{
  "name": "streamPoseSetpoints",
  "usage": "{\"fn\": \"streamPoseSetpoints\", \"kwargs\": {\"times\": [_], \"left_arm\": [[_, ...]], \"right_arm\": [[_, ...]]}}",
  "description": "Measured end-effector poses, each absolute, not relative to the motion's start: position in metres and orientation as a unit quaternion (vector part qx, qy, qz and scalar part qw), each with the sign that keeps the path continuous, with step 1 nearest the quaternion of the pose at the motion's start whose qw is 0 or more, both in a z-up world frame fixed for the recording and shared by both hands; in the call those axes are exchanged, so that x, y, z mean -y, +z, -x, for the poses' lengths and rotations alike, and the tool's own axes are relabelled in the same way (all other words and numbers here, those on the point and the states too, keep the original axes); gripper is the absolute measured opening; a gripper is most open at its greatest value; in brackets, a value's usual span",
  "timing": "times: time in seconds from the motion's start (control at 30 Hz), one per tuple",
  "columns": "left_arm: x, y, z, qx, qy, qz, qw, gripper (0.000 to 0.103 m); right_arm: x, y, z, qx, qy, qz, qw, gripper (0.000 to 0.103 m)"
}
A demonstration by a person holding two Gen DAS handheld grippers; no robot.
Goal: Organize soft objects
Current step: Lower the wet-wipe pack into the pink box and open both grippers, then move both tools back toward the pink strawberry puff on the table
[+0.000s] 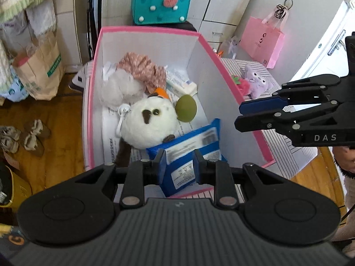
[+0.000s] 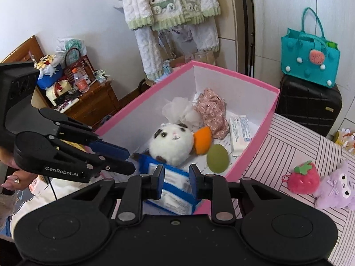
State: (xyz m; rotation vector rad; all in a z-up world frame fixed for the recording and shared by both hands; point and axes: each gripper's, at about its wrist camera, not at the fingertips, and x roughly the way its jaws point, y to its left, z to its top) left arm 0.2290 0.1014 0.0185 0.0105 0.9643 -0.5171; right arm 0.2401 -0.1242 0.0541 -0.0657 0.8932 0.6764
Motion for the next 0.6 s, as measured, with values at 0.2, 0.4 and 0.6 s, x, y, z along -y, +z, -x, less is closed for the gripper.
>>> {"fn": "streamPoseSetpoints", "kwargs": {"times": [0.2,0.4,0.6], "left_arm": [[-0.094,0.04,-0.213,-0.448,-0.245,-0.04,0.859,0.024],[-0.09,0.061,-0.189,-0.425,-0.248,-0.057,0.869,0.026],[-0.076,0.074,-0.165,-0.417,-0.261,-0.069,0.868,0.027]], "right_arm": [[0.122,0.072,-0.22,-0.41,0.332,0.042,0.848,0.03],[0.134,0.094,-0.186,-0.377,0.345,0.048,0.858,0.033],[0.156,0.112,-0.154,-0.348,0.34,0.057,0.872,0.036]]}}
